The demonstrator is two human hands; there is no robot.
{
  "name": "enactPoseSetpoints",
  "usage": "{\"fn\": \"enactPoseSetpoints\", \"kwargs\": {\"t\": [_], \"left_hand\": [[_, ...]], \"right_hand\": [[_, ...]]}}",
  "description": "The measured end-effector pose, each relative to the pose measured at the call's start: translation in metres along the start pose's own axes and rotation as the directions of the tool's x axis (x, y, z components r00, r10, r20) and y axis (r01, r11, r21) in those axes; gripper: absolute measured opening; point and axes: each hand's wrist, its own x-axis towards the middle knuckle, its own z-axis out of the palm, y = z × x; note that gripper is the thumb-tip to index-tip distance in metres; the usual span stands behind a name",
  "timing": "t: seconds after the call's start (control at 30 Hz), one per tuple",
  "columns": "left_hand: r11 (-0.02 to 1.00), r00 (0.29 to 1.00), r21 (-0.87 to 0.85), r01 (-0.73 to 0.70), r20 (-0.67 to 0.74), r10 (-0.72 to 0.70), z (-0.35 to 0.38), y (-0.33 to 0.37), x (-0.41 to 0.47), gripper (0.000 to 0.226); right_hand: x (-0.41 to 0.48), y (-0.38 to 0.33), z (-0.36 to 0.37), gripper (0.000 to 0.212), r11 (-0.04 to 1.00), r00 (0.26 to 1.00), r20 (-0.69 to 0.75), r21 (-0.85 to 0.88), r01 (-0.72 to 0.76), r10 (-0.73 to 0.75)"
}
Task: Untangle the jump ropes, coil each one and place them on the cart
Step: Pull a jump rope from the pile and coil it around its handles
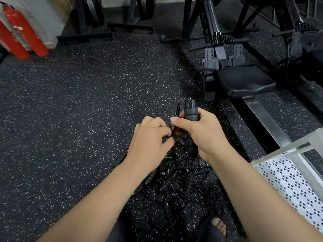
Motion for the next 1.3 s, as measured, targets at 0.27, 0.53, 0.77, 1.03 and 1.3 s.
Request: {"fn": "enactPoseSetpoints", "kwargs": {"t": [0.27, 0.53, 0.77, 1.03, 1.3], "left_hand": [[0.959, 0.956, 0.262, 0.107, 0.239, -0.172, -0.001, -0.018, 0.006, 0.018], [0.956, 0.948, 0.234, 0.178, 0.221, -0.231, 0.002, -0.035, 0.006, 0.015], [0.994, 0.988, 0.066, 0.087, 0.123, -0.095, -0.005, -0.022, 0.01, 0.016], [0.999, 0.984, -0.006, 0.038, 0.174, -0.037, -0.012, -0.013, 0.006, 0.025], [0.999, 0.973, -0.003, -0.037, 0.228, 0.036, -0.011, -0.013, 0.005, 0.019]], "right_hand": [[-0.003, -0.018, -0.004, 0.023, 0.986, 0.999, -0.036, 0.163, 0.042, -0.036], [-0.002, -0.026, -0.011, 0.02, 0.939, 0.999, -0.029, 0.342, 0.038, -0.029], [-0.001, -0.002, -0.004, 0.025, 0.987, 0.984, 0.109, -0.087, -0.132, 0.141], [0.0, 0.011, 0.008, 0.013, 0.965, 0.996, 0.085, -0.259, 0.038, -0.016], [-0.001, 0.011, 0.01, 0.01, 0.926, 0.991, 0.071, -0.353, 0.132, -0.114]]}}
